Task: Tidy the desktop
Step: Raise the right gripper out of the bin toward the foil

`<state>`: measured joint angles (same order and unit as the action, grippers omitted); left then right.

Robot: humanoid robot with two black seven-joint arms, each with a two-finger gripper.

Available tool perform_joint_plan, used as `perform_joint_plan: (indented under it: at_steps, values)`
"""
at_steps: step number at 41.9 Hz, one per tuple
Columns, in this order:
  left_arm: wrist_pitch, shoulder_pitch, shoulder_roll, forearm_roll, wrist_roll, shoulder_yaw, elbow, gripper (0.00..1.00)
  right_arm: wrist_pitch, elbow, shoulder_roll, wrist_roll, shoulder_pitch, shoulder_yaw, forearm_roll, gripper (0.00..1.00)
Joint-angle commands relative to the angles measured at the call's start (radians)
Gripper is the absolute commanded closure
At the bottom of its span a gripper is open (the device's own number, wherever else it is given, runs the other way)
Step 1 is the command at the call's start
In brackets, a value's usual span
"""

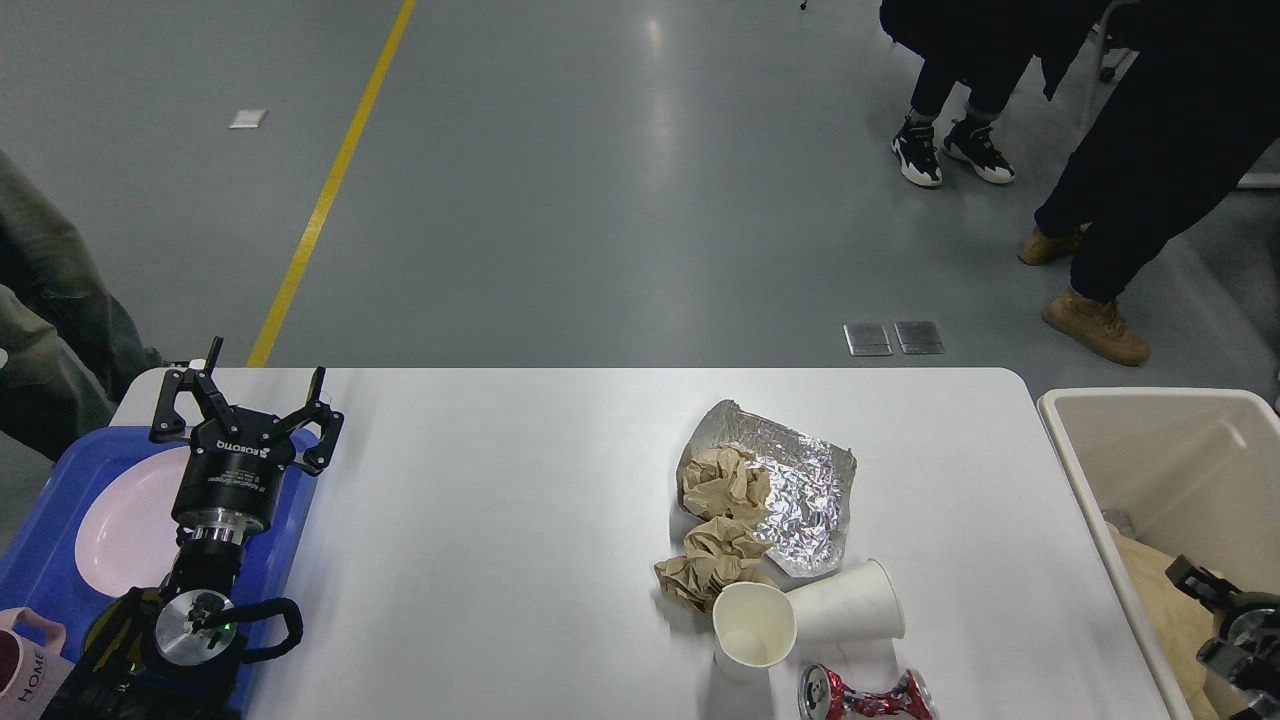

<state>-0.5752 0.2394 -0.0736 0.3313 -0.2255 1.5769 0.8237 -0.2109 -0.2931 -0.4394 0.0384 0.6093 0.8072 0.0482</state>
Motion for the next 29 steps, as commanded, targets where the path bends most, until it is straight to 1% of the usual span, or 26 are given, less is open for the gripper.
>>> perform_joint_plan:
  at_steps: [1,6,7,11,12,16,17,23,24,29]
  values:
    - [0.0,0.0,0.0,0.0,0.0,0.0,0.0,0.03,0.037,-0.176,-0.085,0.001,0.162,0.073,-0.01,0.0]
    - [0.0,0.0,0.0,0.0,0.0,0.0,0.0,0.03,0.082,-0.34,-0.125,0.023,0.36,0.217,-0.01,0.0]
    - [0.0,0.0,0.0,0.0,0.0,0.0,0.0,0.03,0.114,-0.416,-0.13,0.035,0.45,0.292,-0.008,0.0]
    - [0.0,0.001,0.0,0.0,0.0,0.0,0.0,0.03,0.197,-0.559,-0.128,0.04,0.656,0.424,-0.005,0.0]
    - [0.0,0.001,0.0,0.0,0.0,0.0,0.0,0.03,0.247,-0.62,-0.124,0.041,0.758,0.478,-0.005,0.0]
    - [0.0,0.0,0.0,0.0,0.0,0.0,0.0,0.03,0.355,-0.714,-0.107,0.043,0.93,0.553,-0.004,0.0]
    - [0.0,0.001,0.0,0.0,0.0,0.0,0.0,0.03,0.416,-0.753,-0.085,0.049,1.013,0.581,-0.004,0.0]
    - [0.0,0.001,0.0,0.0,0.0,0.0,0.0,0.03,0.635,-0.847,-0.009,0.067,1.23,0.635,-0.002,0.0]
    - [0.0,0.0,0.0,0.0,0.0,0.0,0.0,0.03,0.712,-0.869,0.011,0.067,1.292,0.638,-0.002,0.0]
    - [0.0,0.0,0.0,0.0,0.0,0.0,0.0,0.03,0.85,-0.945,0.059,0.067,1.435,0.632,-0.002,0.0]
